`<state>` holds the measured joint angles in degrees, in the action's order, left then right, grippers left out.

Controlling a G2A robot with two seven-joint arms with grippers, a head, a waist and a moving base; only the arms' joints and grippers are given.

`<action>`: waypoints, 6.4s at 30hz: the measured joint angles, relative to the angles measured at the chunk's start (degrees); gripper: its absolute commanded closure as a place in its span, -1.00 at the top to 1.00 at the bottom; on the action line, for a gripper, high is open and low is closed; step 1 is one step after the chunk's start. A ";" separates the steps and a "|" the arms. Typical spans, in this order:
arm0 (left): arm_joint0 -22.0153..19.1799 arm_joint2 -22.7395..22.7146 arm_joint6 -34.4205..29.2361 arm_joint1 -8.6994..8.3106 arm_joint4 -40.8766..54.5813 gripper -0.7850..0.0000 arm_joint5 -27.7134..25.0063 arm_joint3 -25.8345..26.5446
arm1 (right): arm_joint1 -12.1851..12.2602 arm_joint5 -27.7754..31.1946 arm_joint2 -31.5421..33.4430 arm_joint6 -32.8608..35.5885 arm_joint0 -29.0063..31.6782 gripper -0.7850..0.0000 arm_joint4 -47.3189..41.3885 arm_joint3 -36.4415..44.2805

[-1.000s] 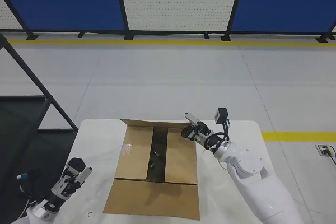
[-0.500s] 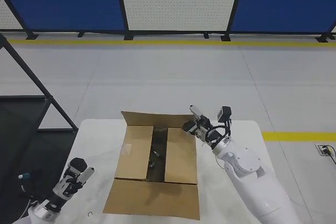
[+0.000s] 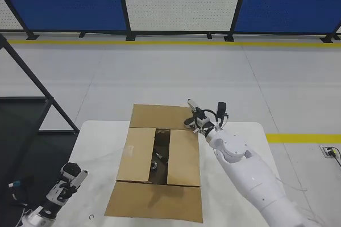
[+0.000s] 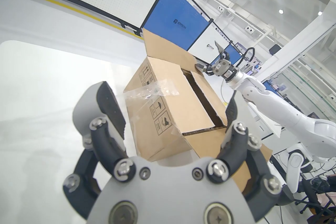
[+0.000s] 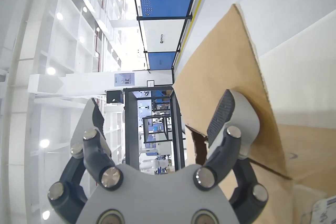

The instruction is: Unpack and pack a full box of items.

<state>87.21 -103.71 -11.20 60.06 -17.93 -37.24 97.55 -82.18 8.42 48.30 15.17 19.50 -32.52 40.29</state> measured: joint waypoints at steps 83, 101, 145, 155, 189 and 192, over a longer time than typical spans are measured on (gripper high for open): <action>-3.30 7.29 0.78 1.07 -8.42 1.00 -0.40 -4.19 | -4.22 -3.21 1.90 31.58 7.41 1.00 0.90 11.88; -2.34 10.41 9.11 1.83 -21.27 1.00 3.38 -0.23 | -7.44 0.02 -0.91 31.86 5.43 1.00 -1.88 14.91; -1.84 9.83 19.27 4.03 -20.09 1.00 18.89 0.19 | -7.04 5.86 9.51 36.99 5.68 1.00 3.88 12.11; -2.60 7.54 17.75 4.14 -19.36 1.00 21.55 -2.96 | -4.29 1.99 15.67 36.26 12.48 1.00 7.12 20.14; -4.56 9.31 10.57 4.57 -24.14 1.00 22.70 -10.46 | -2.57 0.58 18.63 35.17 16.03 1.00 7.13 24.61; -4.22 8.42 10.93 4.58 -22.85 1.00 22.31 -9.35 | -2.53 0.60 18.59 35.18 15.94 1.00 6.90 24.37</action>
<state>82.99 -95.29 -0.27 64.64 -40.78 -14.94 88.20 -84.71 9.02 66.89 50.35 35.44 -25.62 64.66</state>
